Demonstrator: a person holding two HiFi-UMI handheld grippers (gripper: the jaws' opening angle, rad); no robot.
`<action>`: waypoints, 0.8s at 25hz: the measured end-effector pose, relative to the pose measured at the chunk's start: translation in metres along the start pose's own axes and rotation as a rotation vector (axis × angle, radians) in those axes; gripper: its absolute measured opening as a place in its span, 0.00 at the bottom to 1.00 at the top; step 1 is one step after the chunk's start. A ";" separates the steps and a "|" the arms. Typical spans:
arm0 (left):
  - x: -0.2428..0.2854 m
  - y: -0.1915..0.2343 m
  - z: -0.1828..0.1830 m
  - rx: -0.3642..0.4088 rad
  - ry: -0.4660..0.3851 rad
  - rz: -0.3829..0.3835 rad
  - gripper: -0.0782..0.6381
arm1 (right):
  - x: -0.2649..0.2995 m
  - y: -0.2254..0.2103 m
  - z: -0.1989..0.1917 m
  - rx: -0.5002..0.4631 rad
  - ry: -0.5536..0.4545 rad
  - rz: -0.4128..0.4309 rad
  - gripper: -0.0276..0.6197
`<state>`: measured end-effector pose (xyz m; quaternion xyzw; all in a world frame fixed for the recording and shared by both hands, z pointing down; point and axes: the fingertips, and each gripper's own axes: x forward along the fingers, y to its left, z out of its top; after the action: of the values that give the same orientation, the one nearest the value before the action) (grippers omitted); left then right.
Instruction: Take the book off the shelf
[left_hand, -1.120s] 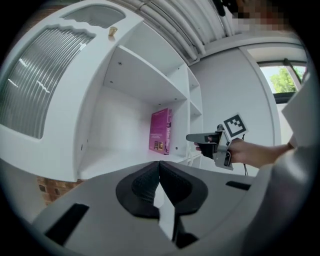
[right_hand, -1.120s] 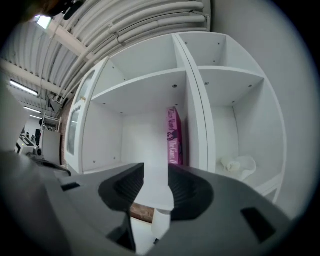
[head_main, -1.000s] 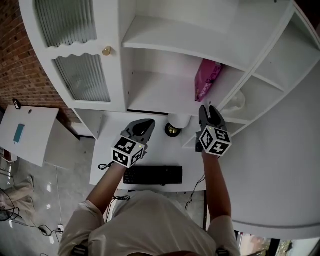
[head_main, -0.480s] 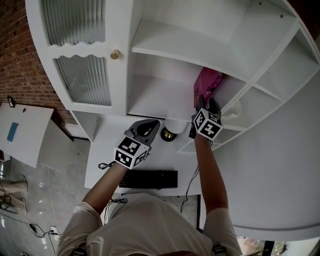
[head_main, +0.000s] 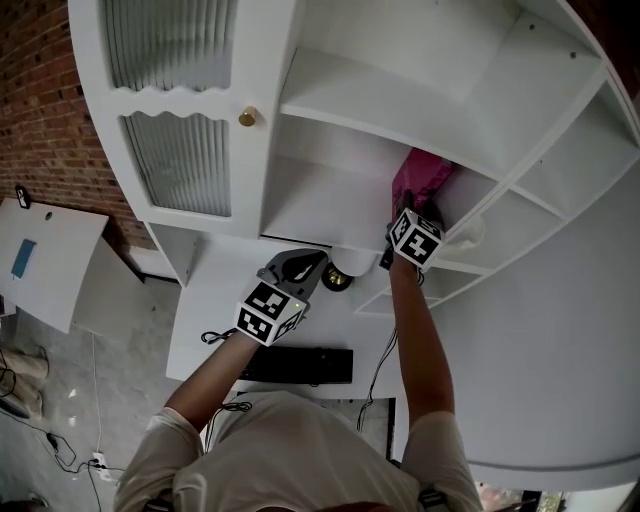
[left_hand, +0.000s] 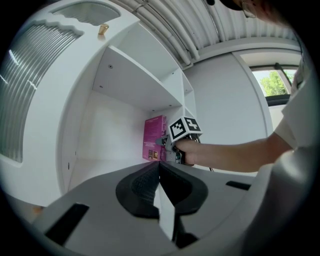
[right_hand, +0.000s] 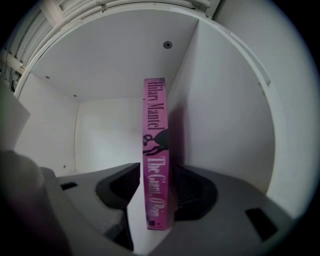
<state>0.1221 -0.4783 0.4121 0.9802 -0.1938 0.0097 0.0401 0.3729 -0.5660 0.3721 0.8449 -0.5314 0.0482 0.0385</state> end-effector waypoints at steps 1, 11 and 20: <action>0.000 0.000 0.000 -0.001 -0.001 -0.001 0.10 | 0.003 0.000 0.000 -0.010 0.003 -0.001 0.33; -0.006 0.006 -0.006 -0.024 0.005 0.014 0.10 | 0.034 0.007 -0.004 -0.059 0.030 0.016 0.36; -0.014 0.013 -0.013 -0.045 0.013 0.040 0.10 | 0.057 0.008 -0.008 -0.063 0.070 0.018 0.36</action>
<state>0.1043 -0.4835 0.4253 0.9749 -0.2133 0.0126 0.0629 0.3897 -0.6197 0.3869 0.8362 -0.5386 0.0611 0.0833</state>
